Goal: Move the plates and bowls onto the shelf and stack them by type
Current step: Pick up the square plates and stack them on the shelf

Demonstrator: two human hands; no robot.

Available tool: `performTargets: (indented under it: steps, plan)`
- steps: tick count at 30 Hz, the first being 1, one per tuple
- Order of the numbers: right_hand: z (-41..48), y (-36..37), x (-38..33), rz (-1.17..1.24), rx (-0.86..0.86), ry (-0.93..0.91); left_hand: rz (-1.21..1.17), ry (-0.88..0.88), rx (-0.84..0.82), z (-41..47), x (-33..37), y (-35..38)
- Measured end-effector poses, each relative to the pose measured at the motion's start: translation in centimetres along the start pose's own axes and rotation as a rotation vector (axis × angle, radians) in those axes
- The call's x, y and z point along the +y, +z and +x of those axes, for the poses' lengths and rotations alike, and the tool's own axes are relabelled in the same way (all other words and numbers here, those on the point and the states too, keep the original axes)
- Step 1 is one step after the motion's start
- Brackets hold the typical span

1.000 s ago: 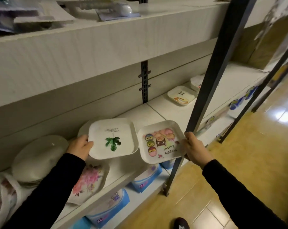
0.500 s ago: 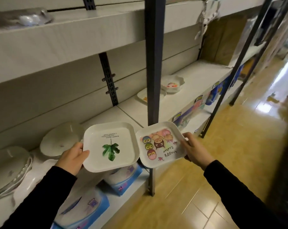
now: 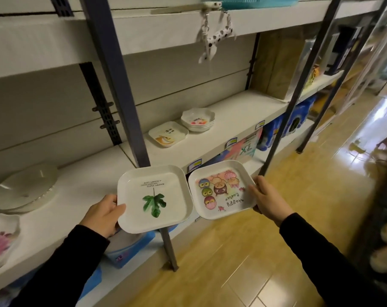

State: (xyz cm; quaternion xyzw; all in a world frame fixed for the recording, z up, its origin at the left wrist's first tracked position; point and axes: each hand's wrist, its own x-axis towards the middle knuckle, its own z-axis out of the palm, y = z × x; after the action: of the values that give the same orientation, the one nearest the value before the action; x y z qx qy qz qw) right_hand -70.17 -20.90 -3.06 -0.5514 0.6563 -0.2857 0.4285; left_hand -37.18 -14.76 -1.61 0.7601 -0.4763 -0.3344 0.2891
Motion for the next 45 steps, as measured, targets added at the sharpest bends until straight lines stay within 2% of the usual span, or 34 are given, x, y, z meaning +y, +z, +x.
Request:
performTargets:
  steps: [9, 23, 28, 32, 37, 41, 45]
  plan:
    - [5.6, -4.6, 1.8, 0.087, 0.043, 0.025, -0.002, -0.013, -0.026, 2.8, 5.0, 4.7]
    - [21.1, -6.5, -1.7, 0.035, -0.056, -0.059, -0.103, -0.082, 0.066, 11.9, 11.1, 8.4]
    - [26.0, -5.0, -3.3, 0.052, -0.139, -0.059, -0.170, -0.098, 0.168, 13.2, 12.5, 9.5]
    - [30.0, -3.0, -5.3, -0.026, -0.238, -0.135, -0.188, -0.173, 0.277, 14.3, 13.0, 9.1]
    - [34.0, -0.2, -7.8, -0.004, -0.373, -0.217, -0.224, -0.311, 0.383, 15.3, 13.7, 9.1]
    - [37.0, 2.9, -9.8, -0.070, -0.468, -0.294, -0.256, -0.395, 0.499, 16.4, 14.3, 9.2]
    - [39.2, 6.5, -11.3, -0.237, -0.521, -0.361, -0.263, -0.440, 0.578, 16.8, 14.7, 9.2]
